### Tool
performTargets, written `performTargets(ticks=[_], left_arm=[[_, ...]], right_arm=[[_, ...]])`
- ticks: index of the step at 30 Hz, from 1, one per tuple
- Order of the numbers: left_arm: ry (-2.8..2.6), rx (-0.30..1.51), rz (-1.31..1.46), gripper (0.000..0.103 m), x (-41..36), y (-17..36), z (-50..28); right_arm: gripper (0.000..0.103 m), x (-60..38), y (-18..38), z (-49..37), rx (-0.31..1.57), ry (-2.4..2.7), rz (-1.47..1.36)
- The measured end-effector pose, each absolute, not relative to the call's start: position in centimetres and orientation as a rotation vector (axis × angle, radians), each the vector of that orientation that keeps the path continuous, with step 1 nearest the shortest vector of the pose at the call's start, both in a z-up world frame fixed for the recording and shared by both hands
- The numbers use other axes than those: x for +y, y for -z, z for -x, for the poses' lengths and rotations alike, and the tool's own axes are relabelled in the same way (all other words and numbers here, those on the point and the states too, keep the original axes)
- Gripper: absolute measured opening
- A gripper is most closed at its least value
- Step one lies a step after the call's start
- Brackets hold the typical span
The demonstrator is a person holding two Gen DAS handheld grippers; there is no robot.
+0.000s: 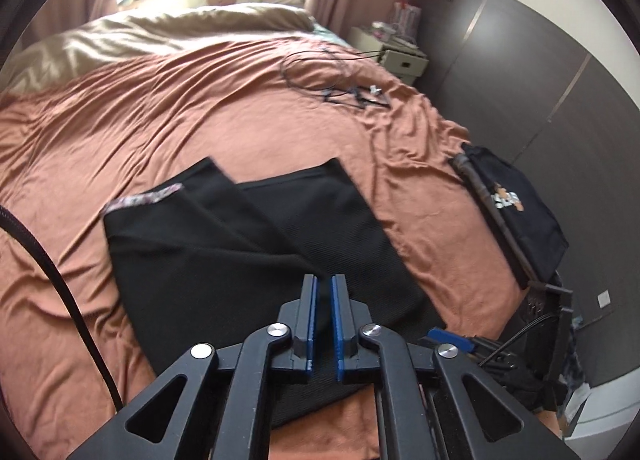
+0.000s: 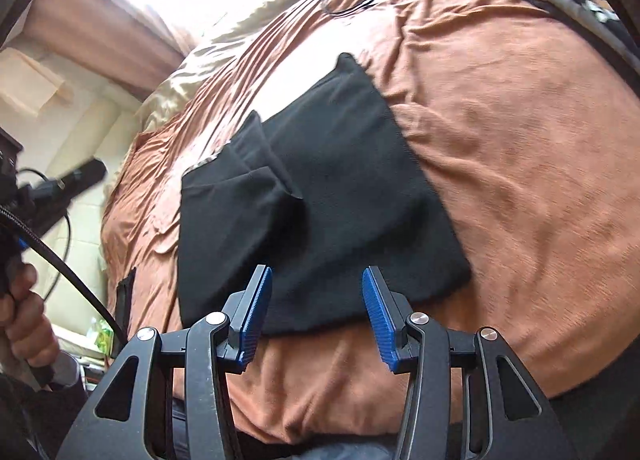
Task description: Fold small clothes
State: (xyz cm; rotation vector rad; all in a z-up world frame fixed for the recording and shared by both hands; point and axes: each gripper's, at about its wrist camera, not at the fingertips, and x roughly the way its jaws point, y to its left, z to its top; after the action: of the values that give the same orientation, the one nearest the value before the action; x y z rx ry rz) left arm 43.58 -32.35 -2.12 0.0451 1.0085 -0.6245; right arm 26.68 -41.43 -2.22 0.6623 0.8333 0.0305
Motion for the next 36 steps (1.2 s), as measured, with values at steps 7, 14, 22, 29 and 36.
performTargets(ticks=[7, 14, 22, 29, 36], left_arm=[[0.509, 1.029, 0.001, 0.045, -26.8, 4.4, -44.4], [0.436, 1.069, 0.044, 0.045, -22.3, 7.6, -44.8], [0.384, 1.140, 0.121, 0.045, -18.4, 11.9, -45.2], [0.362, 1.191, 0.147, 0.045, -17.1, 14.1, -44.1], [0.382, 1.192, 0.133, 0.045, -17.4, 14.1, -43.0]], right_arm=[[0.045, -40.2, 3.3, -31.3, 0.858, -0.077, -0.677], [0.045, -39.3, 4.8, -36.2, 0.918, -0.077, -0.689], [0.045, -38.9, 6.3, -40.7, 1.002, -0.068, -0.701], [0.011, -38.3, 6.0, -42.4, 0.990, -0.059, -0.658], [0.001, -37.9, 3.4, -39.9, 0.906, -0.067, -0.590]])
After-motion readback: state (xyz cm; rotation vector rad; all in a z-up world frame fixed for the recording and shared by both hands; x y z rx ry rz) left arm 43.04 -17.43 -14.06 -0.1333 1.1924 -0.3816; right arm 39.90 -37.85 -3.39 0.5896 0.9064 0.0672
